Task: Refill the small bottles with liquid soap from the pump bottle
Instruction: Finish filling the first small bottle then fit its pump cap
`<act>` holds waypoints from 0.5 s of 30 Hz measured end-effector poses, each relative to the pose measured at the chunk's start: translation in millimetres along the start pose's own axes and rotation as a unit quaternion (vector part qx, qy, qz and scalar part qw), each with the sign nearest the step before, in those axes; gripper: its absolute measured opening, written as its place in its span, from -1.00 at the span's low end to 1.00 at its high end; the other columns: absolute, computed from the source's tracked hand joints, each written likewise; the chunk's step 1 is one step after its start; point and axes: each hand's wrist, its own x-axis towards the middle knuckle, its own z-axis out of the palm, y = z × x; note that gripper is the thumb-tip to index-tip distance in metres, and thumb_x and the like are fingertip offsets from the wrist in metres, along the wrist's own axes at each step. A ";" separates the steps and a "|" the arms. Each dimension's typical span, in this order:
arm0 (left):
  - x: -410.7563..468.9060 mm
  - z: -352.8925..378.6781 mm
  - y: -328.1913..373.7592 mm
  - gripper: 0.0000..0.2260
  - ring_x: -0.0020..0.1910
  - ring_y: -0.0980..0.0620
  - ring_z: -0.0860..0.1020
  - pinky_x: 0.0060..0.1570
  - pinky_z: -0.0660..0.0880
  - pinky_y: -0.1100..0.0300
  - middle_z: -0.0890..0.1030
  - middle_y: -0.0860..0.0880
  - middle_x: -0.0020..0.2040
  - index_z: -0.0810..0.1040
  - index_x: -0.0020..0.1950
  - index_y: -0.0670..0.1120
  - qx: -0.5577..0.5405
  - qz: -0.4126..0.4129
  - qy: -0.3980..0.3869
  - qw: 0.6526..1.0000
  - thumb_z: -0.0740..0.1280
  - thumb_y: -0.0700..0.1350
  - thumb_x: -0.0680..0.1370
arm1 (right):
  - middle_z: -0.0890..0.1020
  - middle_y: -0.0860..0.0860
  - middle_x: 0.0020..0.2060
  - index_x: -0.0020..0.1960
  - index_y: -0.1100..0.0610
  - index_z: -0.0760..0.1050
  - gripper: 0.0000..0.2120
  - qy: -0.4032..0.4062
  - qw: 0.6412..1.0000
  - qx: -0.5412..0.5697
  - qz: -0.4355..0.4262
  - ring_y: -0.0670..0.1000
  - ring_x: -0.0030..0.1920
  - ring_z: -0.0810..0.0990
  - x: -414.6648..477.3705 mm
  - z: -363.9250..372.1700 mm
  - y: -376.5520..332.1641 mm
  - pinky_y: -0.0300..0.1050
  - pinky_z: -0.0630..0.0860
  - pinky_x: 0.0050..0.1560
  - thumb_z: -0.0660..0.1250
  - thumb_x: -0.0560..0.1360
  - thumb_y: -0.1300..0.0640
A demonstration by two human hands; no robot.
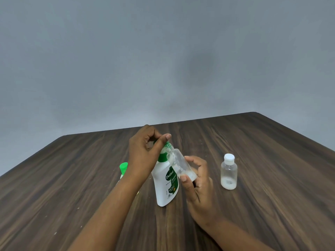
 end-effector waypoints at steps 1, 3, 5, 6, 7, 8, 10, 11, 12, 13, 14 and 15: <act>3.4 -1.2 -0.1 -0.73 -0.35 0.13 0.45 -0.30 0.40 0.32 0.46 0.04 -0.39 0.44 -0.38 -0.14 0.011 0.005 -0.015 1.000 0.44 -0.09 0.44 | 0.59 -0.21 -0.28 0.22 -0.16 0.28 -0.62 -0.001 1.000 0.002 0.001 -0.15 -0.37 0.55 0.1 0.1 0.3 -0.35 0.39 -0.39 0.11 0.52 -0.34; 8.6 -3.8 -1.6 -0.73 -0.35 0.15 0.43 -0.32 0.36 0.34 0.44 0.09 -0.39 0.42 -0.39 -0.05 0.025 0.017 -0.043 0.999 0.44 -0.09 0.44 | 0.60 -0.19 -0.26 0.22 -0.15 0.28 -0.61 -0.004 1.000 0.007 0.002 -0.13 -0.35 0.57 0.4 0.1 0.9 -0.34 0.40 -0.37 0.12 0.52 -0.34; 9.7 -4.9 -4.0 -0.73 -0.35 0.14 0.42 -0.33 0.35 0.32 0.44 0.09 -0.38 0.39 -0.39 -0.01 0.027 0.023 -0.049 0.998 0.40 -0.02 0.44 | 0.60 -0.21 -0.27 0.22 -0.14 0.28 -0.61 -0.006 1.000 0.007 -0.001 -0.16 -0.36 0.57 1.2 0.6 0.2 -0.39 0.39 -0.37 0.12 0.52 -0.33; 8.5 -4.7 -5.7 -0.73 -0.35 0.13 0.41 -0.33 0.34 0.29 0.43 0.07 -0.38 0.39 -0.39 -0.03 0.023 0.023 -0.044 0.999 0.38 0.01 0.43 | 0.59 -0.24 -0.27 0.22 -0.14 0.28 -0.61 -0.008 1.000 0.006 -0.002 -0.18 -0.37 0.56 1.3 1.0 -0.3 -0.41 0.38 -0.38 0.12 0.52 -0.33; 6.6 -3.6 -6.6 -0.72 -0.35 0.12 0.40 -0.32 0.35 0.26 0.43 0.05 -0.39 0.39 -0.38 -0.07 0.016 0.021 -0.036 0.999 0.36 0.03 0.42 | 0.59 -0.25 -0.28 0.22 -0.13 0.28 -0.61 -0.009 1.000 0.006 -0.003 -0.19 -0.37 0.56 1.1 1.4 -0.2 -0.42 0.37 -0.38 0.11 0.52 -0.33; 4.5 -2.1 -7.4 -0.71 -0.35 0.10 0.40 -0.32 0.36 0.23 0.43 0.03 -0.38 0.38 -0.37 -0.10 0.009 0.017 -0.029 0.999 0.34 0.05 0.42 | 0.59 -0.26 -0.28 0.22 -0.12 0.28 -0.61 -0.009 1.000 0.007 -0.004 -0.19 -0.36 0.56 1.1 1.3 -0.6 -0.43 0.37 -0.37 0.11 0.52 -0.33; 0.0 0.8 -8.7 -0.69 -0.35 0.07 0.41 -0.31 0.37 0.19 0.43 0.01 -0.38 0.39 -0.36 -0.14 -0.005 0.009 -0.021 1.000 0.33 0.07 0.40 | 0.58 -0.28 -0.28 0.20 -0.09 0.29 -0.62 -0.007 1.000 0.008 -0.003 -0.21 -0.36 0.56 0.1 1.2 -0.1 -0.45 0.37 -0.37 0.11 0.53 -0.31; -1.9 2.0 -9.4 -0.68 -0.35 0.08 0.41 -0.31 0.37 0.20 0.44 0.00 -0.38 0.39 -0.36 -0.15 -0.012 0.006 -0.018 1.000 0.32 0.08 0.40 | 0.58 -0.30 -0.29 0.19 -0.07 0.30 -0.63 -0.006 1.000 0.007 -0.001 -0.22 -0.36 0.56 -0.3 0.9 0.0 -0.47 0.36 -0.37 0.11 0.54 -0.30; -3.6 2.7 -10.6 -0.67 -0.36 0.10 0.41 -0.32 0.37 0.22 0.44 -0.01 -0.38 0.40 -0.36 -0.16 -0.019 0.002 -0.014 1.000 0.33 0.08 0.40 | 0.57 -0.31 -0.30 0.18 -0.06 0.30 -0.63 -0.006 1.000 0.005 0.001 -0.24 -0.36 0.55 -0.7 0.5 -0.8 -0.49 0.34 -0.37 0.11 0.54 -0.29; -4.9 2.8 -11.3 -0.67 -0.36 0.10 0.42 -0.33 0.38 0.25 0.44 -0.02 -0.38 0.41 -0.36 -0.16 -0.026 -0.002 -0.012 1.000 0.33 0.09 0.40 | 0.56 -0.32 -0.30 0.18 -0.05 0.30 -0.63 -0.005 1.000 0.005 0.003 -0.25 -0.36 0.55 -1.1 0.3 -1.4 -0.51 0.33 -0.37 0.10 0.55 -0.29; -5.9 2.7 -11.4 -0.67 -0.36 0.08 0.43 -0.32 0.39 0.23 0.45 -0.03 -0.37 0.41 -0.36 -0.16 -0.034 -0.007 -0.009 0.999 0.34 0.08 0.40 | 0.55 -0.33 -0.30 0.18 -0.06 0.30 -0.64 -0.005 1.000 0.004 0.003 -0.26 -0.36 0.55 -1.0 0.3 -2.1 -0.51 0.33 -0.37 0.10 0.55 -0.28; -6.5 2.7 -11.4 -0.68 -0.35 0.04 0.44 -0.32 0.42 0.18 0.45 -0.04 -0.36 0.42 -0.36 -0.15 -0.044 -0.011 -0.008 0.999 0.34 0.07 0.41 | 0.55 -0.34 -0.31 0.18 -0.06 0.30 -0.65 -0.006 1.000 0.004 0.003 -0.25 -0.36 0.54 -0.8 0.3 -2.3 -0.51 0.33 -0.37 0.10 0.55 -0.28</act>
